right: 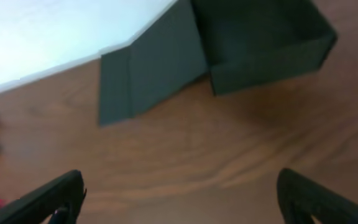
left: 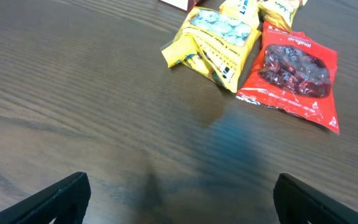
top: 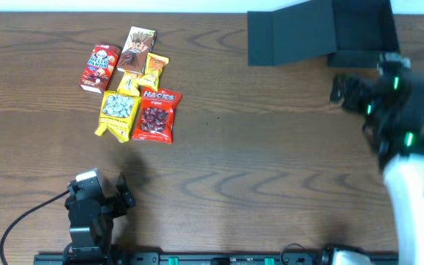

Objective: Pack container

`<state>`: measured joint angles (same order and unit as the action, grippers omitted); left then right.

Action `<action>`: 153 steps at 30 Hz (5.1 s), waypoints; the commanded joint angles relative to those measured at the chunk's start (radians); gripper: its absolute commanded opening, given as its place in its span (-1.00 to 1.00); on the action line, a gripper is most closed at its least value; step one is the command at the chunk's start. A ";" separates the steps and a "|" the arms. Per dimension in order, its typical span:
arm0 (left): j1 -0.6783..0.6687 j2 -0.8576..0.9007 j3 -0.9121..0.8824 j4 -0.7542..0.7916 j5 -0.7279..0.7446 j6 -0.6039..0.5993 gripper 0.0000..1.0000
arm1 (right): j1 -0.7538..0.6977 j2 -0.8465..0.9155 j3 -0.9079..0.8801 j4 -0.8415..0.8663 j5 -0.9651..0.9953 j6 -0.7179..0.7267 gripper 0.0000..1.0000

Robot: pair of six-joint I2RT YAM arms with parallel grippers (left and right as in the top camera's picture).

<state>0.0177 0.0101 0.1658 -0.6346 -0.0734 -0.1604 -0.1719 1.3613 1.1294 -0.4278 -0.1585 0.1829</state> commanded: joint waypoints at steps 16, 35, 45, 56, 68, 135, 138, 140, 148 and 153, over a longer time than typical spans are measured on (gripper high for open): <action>0.001 -0.006 -0.011 0.000 0.004 -0.011 0.90 | -0.027 0.790 0.825 -0.289 0.314 -0.312 0.98; 0.001 -0.006 -0.011 0.000 0.004 -0.011 0.90 | -0.074 0.988 0.825 -0.054 0.306 -0.116 0.96; 0.001 -0.006 -0.011 0.000 0.004 -0.011 0.90 | -0.062 0.988 0.825 -0.215 0.282 -0.121 0.81; 0.001 -0.006 -0.011 0.000 0.004 -0.011 0.90 | 0.037 0.987 0.845 -0.412 0.282 -0.120 0.73; 0.001 -0.006 -0.011 0.000 0.004 -0.011 0.90 | 0.176 0.987 0.930 -0.563 0.282 -0.046 -0.35; 0.001 -0.006 -0.011 0.000 0.004 -0.011 0.90 | 0.265 0.987 0.931 -0.649 -0.301 1.389 0.71; 0.001 -0.006 -0.011 0.000 0.004 -0.011 0.91 | 0.265 0.987 0.931 -0.650 -0.322 1.164 0.72; 0.001 -0.006 -0.011 0.000 0.004 -0.011 0.91 | 0.265 0.987 0.931 -0.654 -0.343 1.024 0.71; 0.001 -0.006 -0.011 0.000 0.004 -0.011 0.90 | 0.265 0.945 0.932 -0.714 -0.346 0.783 0.59; 0.001 -0.006 -0.011 0.000 0.004 -0.011 0.91 | 0.265 0.851 0.932 -0.672 -0.273 0.656 0.61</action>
<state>0.0177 0.0101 0.1658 -0.6342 -0.0738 -0.1604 0.0830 2.3119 2.0628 -1.1095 -0.4831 0.9611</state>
